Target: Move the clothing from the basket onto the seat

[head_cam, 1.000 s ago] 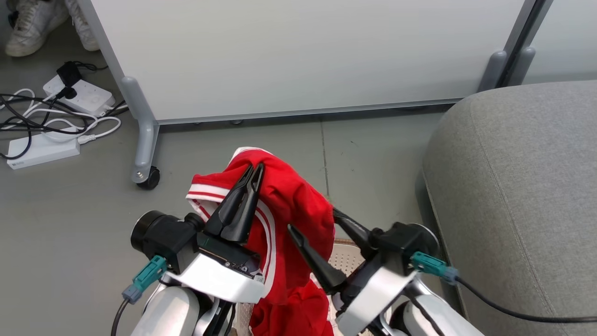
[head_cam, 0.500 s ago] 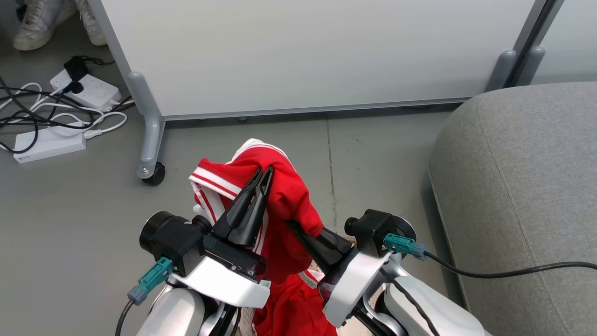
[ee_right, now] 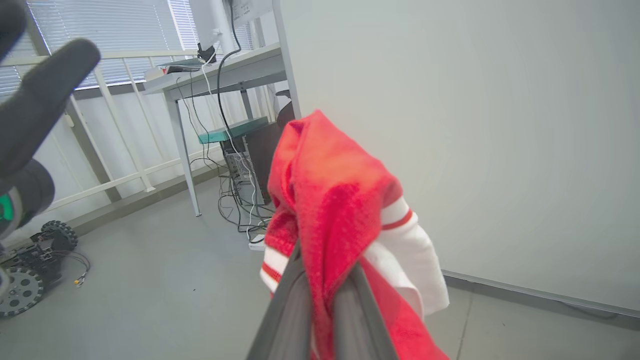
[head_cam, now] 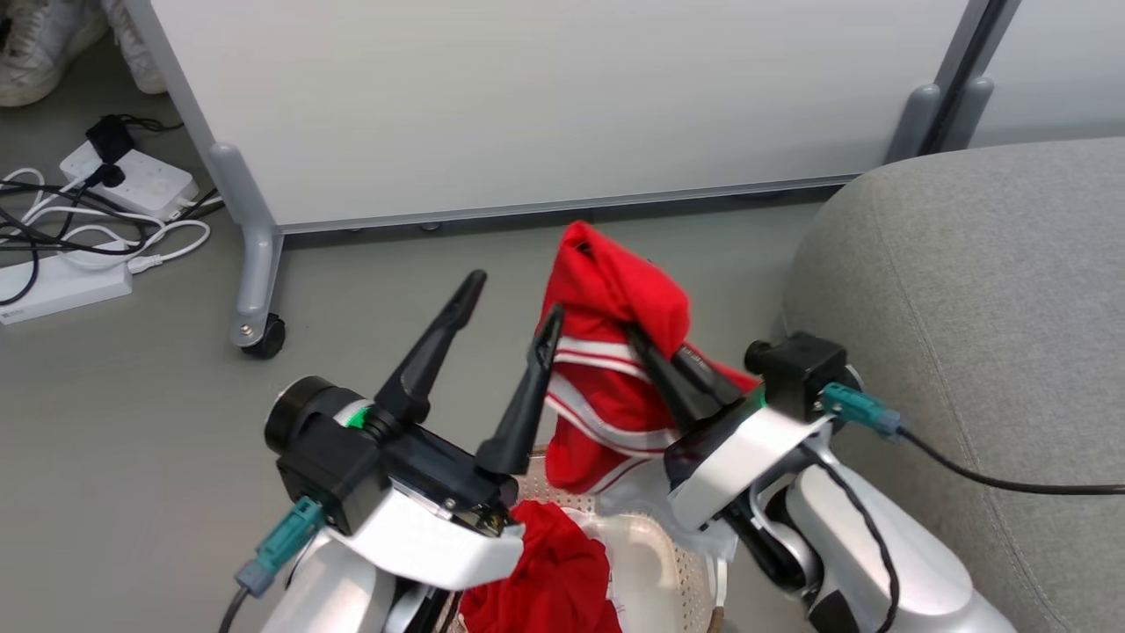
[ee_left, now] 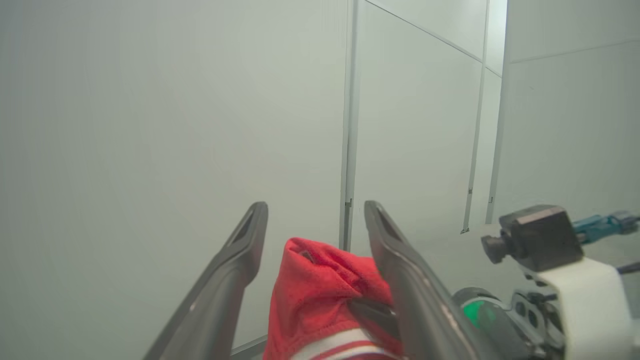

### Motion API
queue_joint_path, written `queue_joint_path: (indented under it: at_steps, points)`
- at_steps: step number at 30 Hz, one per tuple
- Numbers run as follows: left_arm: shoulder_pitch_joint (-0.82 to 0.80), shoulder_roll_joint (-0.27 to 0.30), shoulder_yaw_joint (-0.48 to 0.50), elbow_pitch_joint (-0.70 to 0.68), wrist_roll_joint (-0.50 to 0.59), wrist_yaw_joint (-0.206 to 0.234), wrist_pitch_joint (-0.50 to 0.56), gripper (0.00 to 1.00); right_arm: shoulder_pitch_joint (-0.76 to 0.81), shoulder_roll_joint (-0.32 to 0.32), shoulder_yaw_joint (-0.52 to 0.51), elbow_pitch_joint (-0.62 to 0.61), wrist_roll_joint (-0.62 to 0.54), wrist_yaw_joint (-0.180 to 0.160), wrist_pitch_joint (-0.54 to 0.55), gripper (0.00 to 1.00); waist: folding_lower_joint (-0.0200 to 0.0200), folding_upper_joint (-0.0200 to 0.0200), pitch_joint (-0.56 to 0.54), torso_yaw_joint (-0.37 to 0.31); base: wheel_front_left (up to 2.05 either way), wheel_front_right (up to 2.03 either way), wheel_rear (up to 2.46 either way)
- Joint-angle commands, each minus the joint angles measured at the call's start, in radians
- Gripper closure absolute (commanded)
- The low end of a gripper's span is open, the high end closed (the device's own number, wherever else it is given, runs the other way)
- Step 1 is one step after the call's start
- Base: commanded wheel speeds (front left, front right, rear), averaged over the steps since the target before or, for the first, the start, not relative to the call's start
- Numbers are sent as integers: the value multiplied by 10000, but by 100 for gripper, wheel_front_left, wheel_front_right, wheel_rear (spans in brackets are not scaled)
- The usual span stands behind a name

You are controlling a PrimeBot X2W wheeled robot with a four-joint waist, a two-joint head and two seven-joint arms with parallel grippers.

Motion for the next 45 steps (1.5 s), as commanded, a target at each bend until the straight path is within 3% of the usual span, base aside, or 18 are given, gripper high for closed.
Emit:
queue_joint_path:
  at_steps: [1,17,39,45]
  points:
    - [73,156,-192,-24,153,-96,-25,0,-38,-129,-324,-42,-159,19,-73,100,0,-1,21,-138,0,0,0]
    - [-16,1274,-2180,606,700,-380,1258,0,685,-533,-2340,-359,-1375,19,258,100,0,-1,697,-1406,0,0,0]
    - [-455,2190,-2656,295,645,-344,1819,0,1188,-298,-3868,-882,-1653,19,239,100,0,-1,1704,-4985,0,0,0]
    - [-640,2308,-2652,28,611,-305,2013,0,499,-363,-4414,-602,-1456,19,64,100,0,-1,2067,-5360,0,0,0]
